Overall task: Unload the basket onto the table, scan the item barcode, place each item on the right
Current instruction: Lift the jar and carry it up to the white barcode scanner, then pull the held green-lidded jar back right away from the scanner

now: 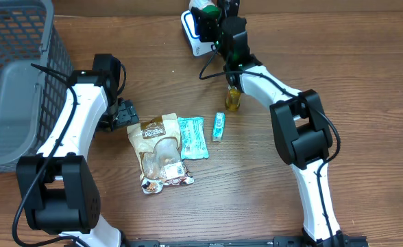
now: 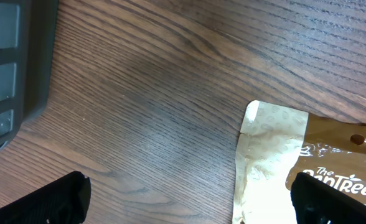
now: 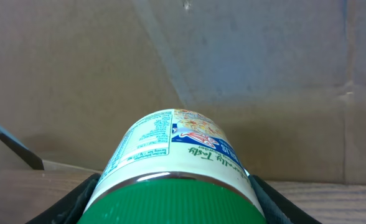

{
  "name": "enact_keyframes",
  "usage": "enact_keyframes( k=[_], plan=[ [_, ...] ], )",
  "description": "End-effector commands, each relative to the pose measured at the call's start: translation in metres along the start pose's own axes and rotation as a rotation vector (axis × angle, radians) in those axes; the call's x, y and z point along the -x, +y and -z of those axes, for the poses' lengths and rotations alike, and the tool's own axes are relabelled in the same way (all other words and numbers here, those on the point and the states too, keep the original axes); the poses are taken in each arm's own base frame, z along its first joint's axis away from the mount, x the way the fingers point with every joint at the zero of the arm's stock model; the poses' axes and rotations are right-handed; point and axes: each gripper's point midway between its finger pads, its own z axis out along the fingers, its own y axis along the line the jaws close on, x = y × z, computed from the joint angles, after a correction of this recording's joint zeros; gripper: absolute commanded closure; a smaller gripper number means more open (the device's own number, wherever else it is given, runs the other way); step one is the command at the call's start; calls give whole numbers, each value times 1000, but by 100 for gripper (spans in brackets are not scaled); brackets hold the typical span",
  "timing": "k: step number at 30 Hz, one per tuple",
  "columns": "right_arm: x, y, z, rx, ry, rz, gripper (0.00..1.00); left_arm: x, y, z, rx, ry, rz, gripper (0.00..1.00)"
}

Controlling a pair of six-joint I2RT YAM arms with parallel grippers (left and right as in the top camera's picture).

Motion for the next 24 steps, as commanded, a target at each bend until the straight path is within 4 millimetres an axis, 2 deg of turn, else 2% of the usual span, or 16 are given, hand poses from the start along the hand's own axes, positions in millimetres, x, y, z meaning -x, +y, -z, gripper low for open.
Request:
enact_keyframes(
  k=[1,7,24],
  plan=[
    [21,6,-1,20,-72,-4,96,0,4,-5,25,6,7,1],
    [15,4,-3,16,-63,-4,96,0,4,-5,25,6,7,1],
    [15,4,-3,15,-64,36,96,0,4,-5,25,6,8,0]
  ],
)
